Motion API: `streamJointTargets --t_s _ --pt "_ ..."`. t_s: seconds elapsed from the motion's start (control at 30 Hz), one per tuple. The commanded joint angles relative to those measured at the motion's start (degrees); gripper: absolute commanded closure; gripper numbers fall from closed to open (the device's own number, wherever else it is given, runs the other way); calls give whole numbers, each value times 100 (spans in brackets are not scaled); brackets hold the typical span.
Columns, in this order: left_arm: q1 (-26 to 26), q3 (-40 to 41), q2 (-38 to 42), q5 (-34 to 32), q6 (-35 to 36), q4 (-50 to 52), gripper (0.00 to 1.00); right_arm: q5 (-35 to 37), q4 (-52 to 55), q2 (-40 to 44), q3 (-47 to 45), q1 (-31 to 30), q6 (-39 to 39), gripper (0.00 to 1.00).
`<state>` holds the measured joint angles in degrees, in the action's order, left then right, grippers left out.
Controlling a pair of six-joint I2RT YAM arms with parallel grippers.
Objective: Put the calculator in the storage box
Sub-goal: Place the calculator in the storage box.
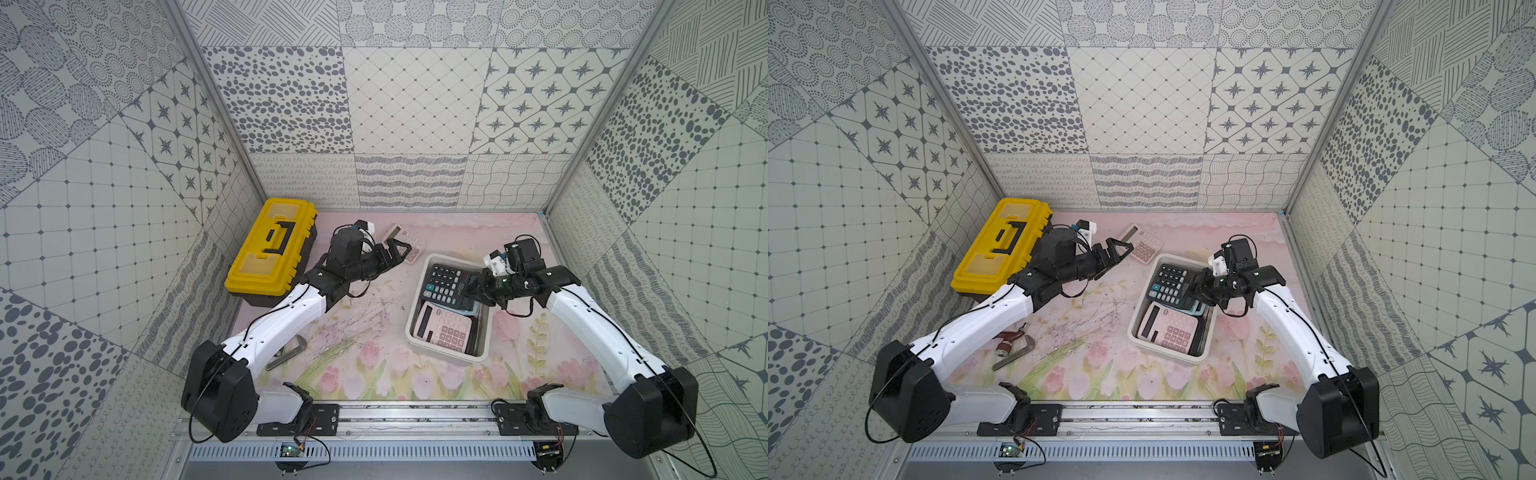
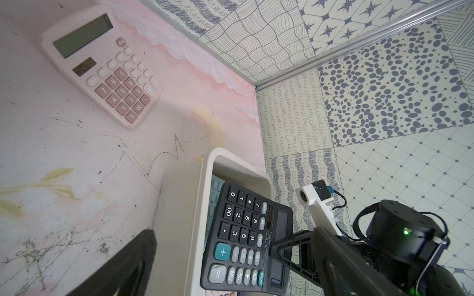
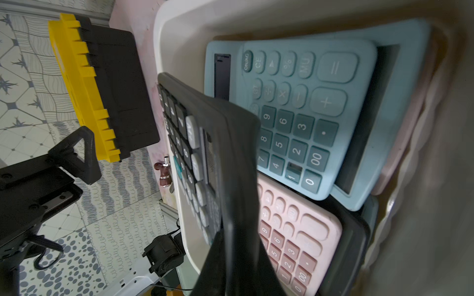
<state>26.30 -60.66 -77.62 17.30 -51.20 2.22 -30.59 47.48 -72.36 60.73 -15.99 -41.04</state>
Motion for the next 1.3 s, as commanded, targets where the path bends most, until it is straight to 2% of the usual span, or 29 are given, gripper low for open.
streamJointTargets --t_s 0.0,0.3,0.43,0.57,0.67,0.93,1.1,1.17,1.27 --pt "-112 62 33 88 246 143 0 345 -2 -150 302 -34 228 100" --pt "-221 104 4 190 198 111 0 373 -300 -583 363 -54 182 100" --pt "-228 114 13 196 181 86 0 510 -302 -601 380 -54 221 90" --pt "-231 114 -6 178 189 103 0 545 -294 -542 364 -37 252 72" --pt "-243 97 -50 182 188 117 0 545 -281 -482 352 3 271 65" --pt "-284 -113 -234 179 231 364 0 570 68 -225 500 293 529 61" --pt "-466 -611 -632 177 635 884 0 519 224 18 579 595 664 58" --pt "-593 -892 -872 179 874 1143 1 456 235 119 598 677 696 49" --pt "-769 -1285 -1253 151 1281 1361 1 323 235 240 624 759 752 42"
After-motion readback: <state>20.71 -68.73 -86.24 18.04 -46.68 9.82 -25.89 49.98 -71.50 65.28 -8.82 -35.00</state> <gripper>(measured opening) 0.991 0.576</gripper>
